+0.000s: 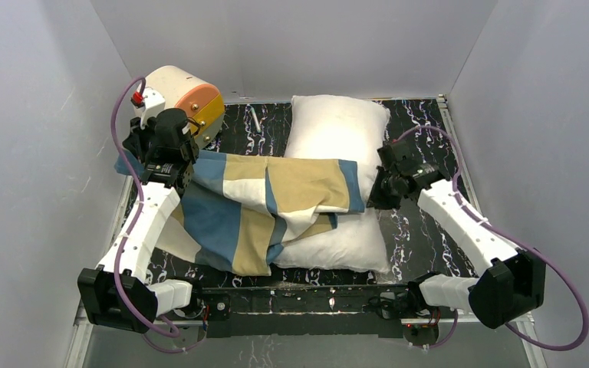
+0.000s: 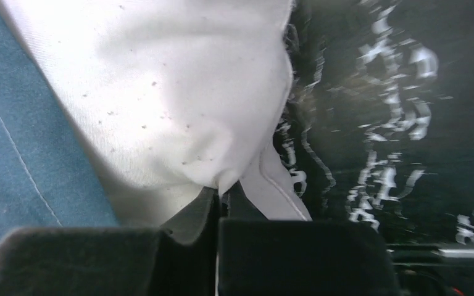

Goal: Put the pillow into the pillowcase
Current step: Move the pillow to the corner of the board.

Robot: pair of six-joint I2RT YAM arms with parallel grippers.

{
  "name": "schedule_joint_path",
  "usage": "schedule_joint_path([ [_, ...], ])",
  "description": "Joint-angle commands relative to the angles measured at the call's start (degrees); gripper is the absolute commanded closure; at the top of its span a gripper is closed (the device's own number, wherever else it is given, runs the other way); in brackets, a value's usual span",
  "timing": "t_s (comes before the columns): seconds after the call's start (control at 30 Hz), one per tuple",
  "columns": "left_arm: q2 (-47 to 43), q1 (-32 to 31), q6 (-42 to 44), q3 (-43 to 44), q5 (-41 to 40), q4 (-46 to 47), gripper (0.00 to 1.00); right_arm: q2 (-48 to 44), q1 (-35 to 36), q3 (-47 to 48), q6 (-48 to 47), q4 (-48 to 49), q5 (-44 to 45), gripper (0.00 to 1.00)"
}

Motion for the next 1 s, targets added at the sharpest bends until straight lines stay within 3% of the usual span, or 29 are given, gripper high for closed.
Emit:
schedule_joint_path([
  [0.0, 1.28, 0.24, -4.34, 2.64, -1.85, -2.9, 1.0, -0.5, -0.51, 14.06, -2.57, -16.77, 23.79, 0.99],
  [0.17, 1.5, 0.25, 2.32, -2.22, -3.91, 5.68, 1.0, -1.55, -2.18, 17.99, -2.27, -25.33, 36.51, 0.99],
  [0.4, 2.04, 0.24, -2.07, -4.57, -1.95, 1.86, 1.0, 1.86, -5.64, 20.56, -2.72, -28.84, 45.92, 0.99],
  [0.7, 3.61, 0.25, -4.91, -2.57, -1.08, -0.76, 1.0, 4.84, -9.91, 32.0, -4.81, -31.3, 49.23, 0.99],
  [0.73, 3.68, 0.25, -5.27, -2.25, -0.6, -0.75, 0.98, 5.27, -9.92, 33.43, -5.3, -31.89, 48.87, 0.96],
  [0.8, 3.71, 0.24, -6.43, -1.43, 1.23, -3.51, 0.9, 5.86, -9.92, 36.37, -8.69, -31.35, 45.43, 0.72],
  [0.87, 3.44, 0.19, -9.09, 0.49, 4.93, -7.13, 0.75, 6.31, -9.86, 39.44, -13.1, -29.2, 37.27, 0.5],
  [0.97, 1.98, 0.2, -14.53, 3.64, 15.46, -13.01, 0.5, 6.21, -9.85, 40.75, -20.25, -23.3, 19.97, 0.31],
])
